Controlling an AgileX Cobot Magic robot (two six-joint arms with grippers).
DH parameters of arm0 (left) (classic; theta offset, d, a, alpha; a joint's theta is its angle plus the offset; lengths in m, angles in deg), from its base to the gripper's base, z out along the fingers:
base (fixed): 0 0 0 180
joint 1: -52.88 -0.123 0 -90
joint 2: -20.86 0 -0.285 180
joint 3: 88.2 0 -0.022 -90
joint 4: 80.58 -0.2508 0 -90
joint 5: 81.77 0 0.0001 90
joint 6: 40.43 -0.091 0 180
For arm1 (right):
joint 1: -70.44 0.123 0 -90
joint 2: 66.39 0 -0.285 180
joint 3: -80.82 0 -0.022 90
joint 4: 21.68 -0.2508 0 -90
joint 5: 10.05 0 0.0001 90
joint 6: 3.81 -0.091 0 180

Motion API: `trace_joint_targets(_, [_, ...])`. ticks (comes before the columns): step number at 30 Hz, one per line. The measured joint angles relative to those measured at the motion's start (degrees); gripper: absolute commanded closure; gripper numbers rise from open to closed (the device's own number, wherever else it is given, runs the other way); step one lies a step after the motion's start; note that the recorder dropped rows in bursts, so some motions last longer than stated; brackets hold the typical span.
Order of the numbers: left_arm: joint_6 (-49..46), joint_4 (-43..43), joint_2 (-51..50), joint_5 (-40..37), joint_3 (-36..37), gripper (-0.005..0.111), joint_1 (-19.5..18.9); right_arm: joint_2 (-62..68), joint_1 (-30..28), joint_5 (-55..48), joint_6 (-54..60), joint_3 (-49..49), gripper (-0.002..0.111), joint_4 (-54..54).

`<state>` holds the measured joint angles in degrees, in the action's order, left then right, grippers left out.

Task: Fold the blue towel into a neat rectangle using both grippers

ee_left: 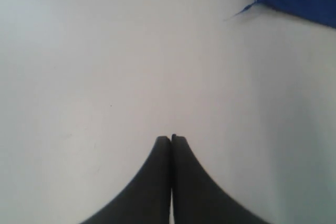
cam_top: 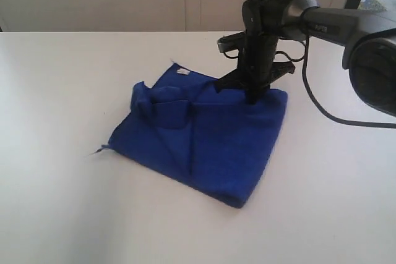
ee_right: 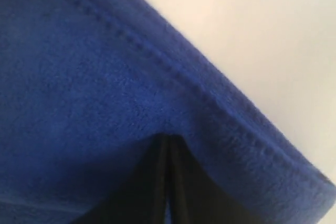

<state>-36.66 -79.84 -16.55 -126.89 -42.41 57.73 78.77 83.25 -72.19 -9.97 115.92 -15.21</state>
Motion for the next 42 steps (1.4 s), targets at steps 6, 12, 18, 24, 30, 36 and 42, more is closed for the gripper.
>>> trace_joint_targets(6, [0.00, 0.00, 0.00, 0.10, 0.00, 0.107, 0.00, -0.93, -0.22, -5.07, -0.25, -1.85, 0.108, 6.14])
trace_joint_targets(12, [0.00, 0.00, 0.00, 0.10, 0.00, 0.107, 0.00, -4.27, -0.22, -5.17, -0.35, -8.71, 0.108, 6.74])
trace_joint_targets(18, [0.00, 0.00, 0.00, 0.10, 0.00, 0.107, 0.00, -8.32, -0.22, -6.79, -0.35, -14.84, 0.108, 6.50])
trace_joint_targets(24, [0.00, 0.00, 0.00, 0.10, 0.00, 0.107, 0.00, -15.68, 1.54, -7.41, 2.32, -15.74, 0.108, 5.64])
trace_joint_targets(30, [0.00, 0.00, 0.00, 0.10, 0.00, 0.107, 0.00, -20.71, 8.15, -1.69, 9.62, -15.74, 0.108, -3.48])
trace_joint_targets(36, [0.00, 0.00, 0.00, 0.10, 0.00, 0.107, 0.00, -19.19, 16.01, 6.47, 12.91, -15.74, 0.108, -11.78])
trace_joint_targets(42, [0.00, 0.00, 0.00, 0.10, 0.00, 0.107, 0.00, -13.70, 20.39, 11.54, 13.17, -15.74, 0.108, -12.16])
